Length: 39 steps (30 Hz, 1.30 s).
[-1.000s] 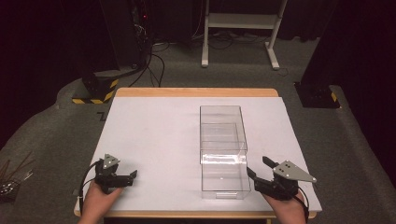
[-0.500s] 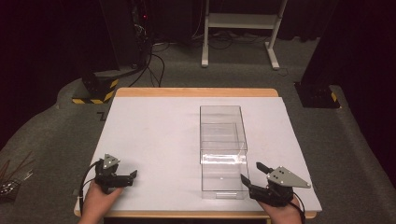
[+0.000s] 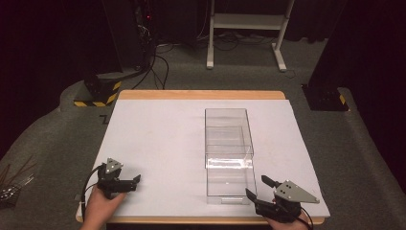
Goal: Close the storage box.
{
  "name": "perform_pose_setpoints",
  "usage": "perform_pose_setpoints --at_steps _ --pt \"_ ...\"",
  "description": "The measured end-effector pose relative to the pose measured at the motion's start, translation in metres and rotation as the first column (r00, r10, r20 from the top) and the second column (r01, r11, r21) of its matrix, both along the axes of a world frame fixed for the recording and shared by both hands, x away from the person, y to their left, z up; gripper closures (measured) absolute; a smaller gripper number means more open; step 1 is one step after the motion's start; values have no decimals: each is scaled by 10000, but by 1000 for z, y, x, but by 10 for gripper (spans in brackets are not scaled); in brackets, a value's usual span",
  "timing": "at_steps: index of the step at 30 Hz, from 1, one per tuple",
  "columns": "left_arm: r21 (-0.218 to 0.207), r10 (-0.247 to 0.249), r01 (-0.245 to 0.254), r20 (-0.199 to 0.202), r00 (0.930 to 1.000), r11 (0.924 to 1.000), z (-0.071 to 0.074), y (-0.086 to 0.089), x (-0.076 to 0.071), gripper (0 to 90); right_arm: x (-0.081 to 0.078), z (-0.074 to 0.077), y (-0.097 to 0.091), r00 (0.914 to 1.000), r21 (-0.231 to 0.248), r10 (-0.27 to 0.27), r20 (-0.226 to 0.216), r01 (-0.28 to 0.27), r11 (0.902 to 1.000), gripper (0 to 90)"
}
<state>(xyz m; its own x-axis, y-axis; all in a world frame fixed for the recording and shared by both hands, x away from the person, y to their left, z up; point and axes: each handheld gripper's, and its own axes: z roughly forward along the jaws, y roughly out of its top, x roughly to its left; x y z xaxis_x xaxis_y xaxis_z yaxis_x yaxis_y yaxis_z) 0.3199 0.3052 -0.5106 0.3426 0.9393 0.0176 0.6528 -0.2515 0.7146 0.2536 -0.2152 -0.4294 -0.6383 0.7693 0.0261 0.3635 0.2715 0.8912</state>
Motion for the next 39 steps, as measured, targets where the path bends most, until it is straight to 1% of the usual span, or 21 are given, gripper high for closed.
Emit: perform_pose_setpoints --at_steps 7,9,11,12,18,25,34,36,39 --pt "-4 1 -1 -5 10000 10000 0 0 0 15 -6 -7 -1 9997 113 156 -176 -154 9998 296" --pt "-3 2 -2 -1 10000 10000 0 0 0 15 -5 -10 1 9997 -55 119 -190 -120 9999 295" --pt "-31 13 -13 -10 10000 10000 0 0 0 15 -5 -11 2 9996 -83 166 -217 -167 9998 288" --pt "0 -2 2 -2 10000 10000 0 0 0 15 -4 -12 2 9995 -16 202 -260 -203 9998 286" --pt "-2 0 0 -5 10000 10000 0 0 0 15 -3 -13 1 9998 26 95 -152 -94 10000 283" --pt "-33 8 -9 -29 10000 10000 0 0 0 15 2 -14 4 10000 -2 -25 3 25 10000 285" --pt "-33 5 -5 -36 10000 10000 0 0 0 15 15 -14 8 9996 26 -289 77 289 9996 289" --pt "-36 6 -6 -34 10000 10000 0 0 0 15 17 -16 7 9990 75 -438 34 437 9990 294" --pt "-36 5 -5 -35 10000 10000 0 0 0 15 17 -17 7 9990 65 -440 12 440 9990 294"
